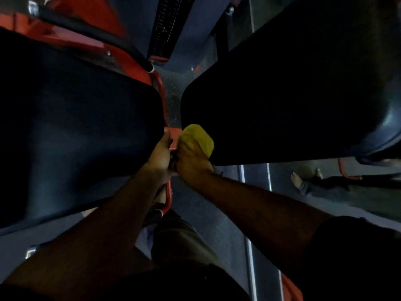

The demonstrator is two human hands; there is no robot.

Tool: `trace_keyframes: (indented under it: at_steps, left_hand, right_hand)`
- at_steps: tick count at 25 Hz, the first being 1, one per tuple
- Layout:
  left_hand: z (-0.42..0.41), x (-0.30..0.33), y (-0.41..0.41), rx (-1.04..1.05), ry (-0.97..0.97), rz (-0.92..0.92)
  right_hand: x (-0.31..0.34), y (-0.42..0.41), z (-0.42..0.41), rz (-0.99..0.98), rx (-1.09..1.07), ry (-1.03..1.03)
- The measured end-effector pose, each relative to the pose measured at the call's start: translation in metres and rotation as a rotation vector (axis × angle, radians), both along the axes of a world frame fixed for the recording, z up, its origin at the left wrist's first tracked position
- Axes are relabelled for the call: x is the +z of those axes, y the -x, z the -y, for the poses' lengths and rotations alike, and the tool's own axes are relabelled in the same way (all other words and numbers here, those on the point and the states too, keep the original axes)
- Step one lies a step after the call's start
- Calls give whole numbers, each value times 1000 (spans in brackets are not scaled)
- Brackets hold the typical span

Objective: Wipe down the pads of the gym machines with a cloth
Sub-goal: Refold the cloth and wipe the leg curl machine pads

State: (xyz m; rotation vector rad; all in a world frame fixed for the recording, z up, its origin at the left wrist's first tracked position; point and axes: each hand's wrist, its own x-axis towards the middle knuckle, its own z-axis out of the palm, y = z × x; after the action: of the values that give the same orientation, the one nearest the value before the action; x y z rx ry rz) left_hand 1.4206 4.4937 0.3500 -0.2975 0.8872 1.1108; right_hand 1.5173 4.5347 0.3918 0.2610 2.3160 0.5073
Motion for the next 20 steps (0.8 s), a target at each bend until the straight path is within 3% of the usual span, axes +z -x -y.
trace_keyframes:
  at_steps: [7,12,16,20]
  left_hand:
    - [-9,96,-3,-240,-19,-270]
    - [-15,165,-23,-333,-156,-346]
    - [-38,209,-36,-323,-192,-319]
    - [-56,276,-52,-224,-327,-259]
  right_hand:
    - [87,-52,3,-267,67,-62]
    - [157,-96,-5,-647,-12,-187]
    - [221,-120,-2,-744,-24,-287]
    - [273,-127,5,-978,-277,-283]
